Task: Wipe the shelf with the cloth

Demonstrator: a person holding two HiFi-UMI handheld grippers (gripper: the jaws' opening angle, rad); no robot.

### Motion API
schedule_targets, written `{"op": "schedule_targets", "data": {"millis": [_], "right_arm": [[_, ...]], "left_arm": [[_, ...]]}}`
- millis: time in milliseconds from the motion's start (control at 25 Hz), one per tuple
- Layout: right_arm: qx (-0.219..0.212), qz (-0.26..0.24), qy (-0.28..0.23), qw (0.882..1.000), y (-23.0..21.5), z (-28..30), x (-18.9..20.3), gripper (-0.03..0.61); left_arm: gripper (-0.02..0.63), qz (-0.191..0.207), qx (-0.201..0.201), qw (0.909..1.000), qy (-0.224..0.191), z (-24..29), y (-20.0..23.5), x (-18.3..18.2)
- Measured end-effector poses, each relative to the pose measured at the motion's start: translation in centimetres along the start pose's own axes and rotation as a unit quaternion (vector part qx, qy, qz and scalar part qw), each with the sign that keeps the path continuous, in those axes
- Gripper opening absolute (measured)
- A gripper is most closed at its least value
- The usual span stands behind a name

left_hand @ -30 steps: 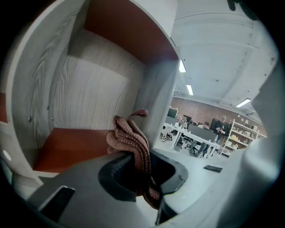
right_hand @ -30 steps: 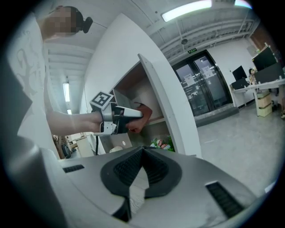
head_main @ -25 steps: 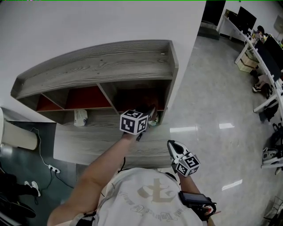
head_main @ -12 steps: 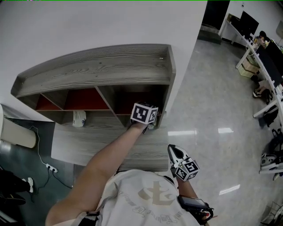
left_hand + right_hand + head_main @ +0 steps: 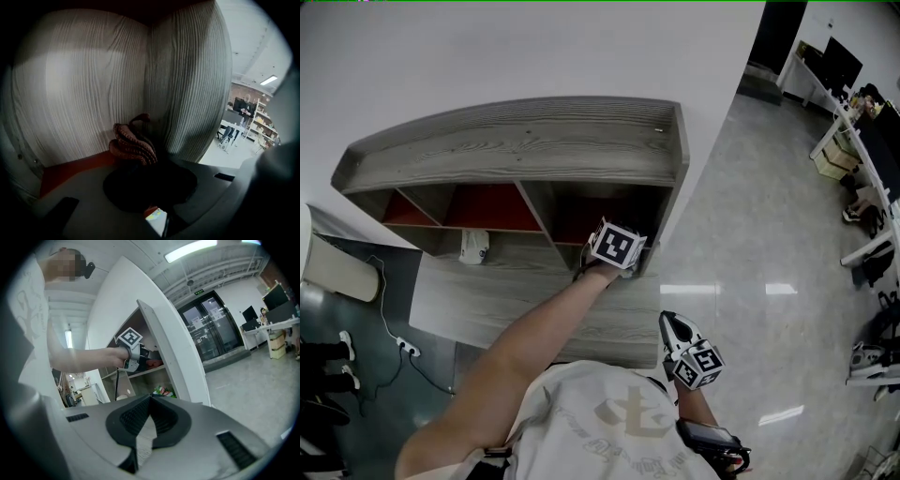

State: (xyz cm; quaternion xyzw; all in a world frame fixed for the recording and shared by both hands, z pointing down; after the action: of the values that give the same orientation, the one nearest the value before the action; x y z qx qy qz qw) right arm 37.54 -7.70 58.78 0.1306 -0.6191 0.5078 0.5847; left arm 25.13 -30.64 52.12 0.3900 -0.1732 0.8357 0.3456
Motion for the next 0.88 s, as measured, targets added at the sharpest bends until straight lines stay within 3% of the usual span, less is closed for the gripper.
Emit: {"op": "schedule_targets", "data": {"millis": [520, 880], "right_arm": [[-0.042, -0.006, 0.021, 0.999, 0.6, 2.5, 0.1, 0.005], [-0.070, -0.009, 0.036, 0.997, 0.9, 4.1, 0.0, 0.005]], "left_arm": [[0.067, -0.080, -0.101, 0.9917, 0.006, -3.8, 6.7, 3.3], [0.067, -0.128, -0.138, 0.9821, 0.005, -4.2, 8.2, 4.3]]}}
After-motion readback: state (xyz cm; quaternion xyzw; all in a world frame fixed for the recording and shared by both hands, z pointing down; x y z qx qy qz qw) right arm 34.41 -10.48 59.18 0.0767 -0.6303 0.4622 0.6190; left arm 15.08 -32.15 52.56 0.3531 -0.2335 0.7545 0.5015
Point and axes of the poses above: the fingertips, and each gripper's own axes: z forward along the fingers, y to its left, x out of its underside, the point moved 6 cm from there along -z, backward along the fingers, and after that the axes turned 7 degrees about z, right-handed, at the moved point
